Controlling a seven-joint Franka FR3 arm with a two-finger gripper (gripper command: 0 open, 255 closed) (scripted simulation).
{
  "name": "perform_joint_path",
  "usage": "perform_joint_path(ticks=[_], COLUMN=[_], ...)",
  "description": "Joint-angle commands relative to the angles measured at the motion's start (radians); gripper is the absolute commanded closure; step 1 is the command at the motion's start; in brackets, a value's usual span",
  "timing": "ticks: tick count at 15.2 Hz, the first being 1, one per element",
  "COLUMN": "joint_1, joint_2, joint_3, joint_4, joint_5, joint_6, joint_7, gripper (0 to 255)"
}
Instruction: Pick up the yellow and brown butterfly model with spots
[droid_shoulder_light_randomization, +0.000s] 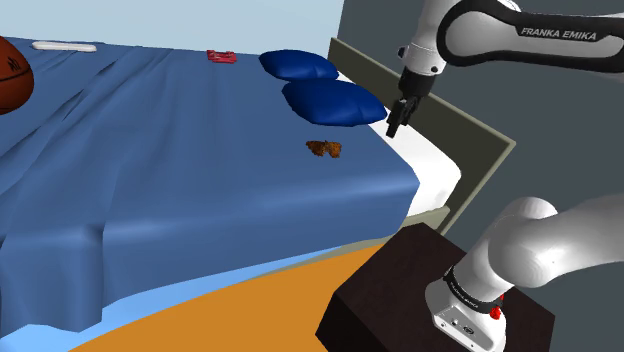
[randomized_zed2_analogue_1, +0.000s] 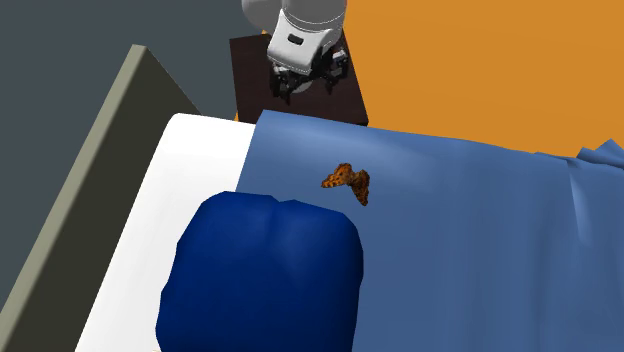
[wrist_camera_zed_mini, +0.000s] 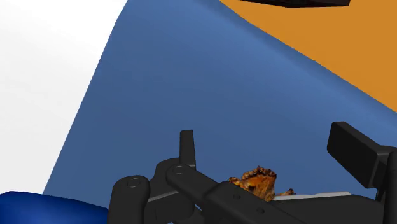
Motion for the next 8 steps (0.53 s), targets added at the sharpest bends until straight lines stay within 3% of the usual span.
perform_joint_path(ticks=[1,8], joint_1=[0.023,0.103], joint_2=[0.056,0.275], joint_3=[-0.018,-0.064], joint_4=[-0.004,0.063], joint_5=[0.004,0.048], joint_6=[0.076,0.269], joint_7=[-0.071,-0.316], gripper=[0,0])
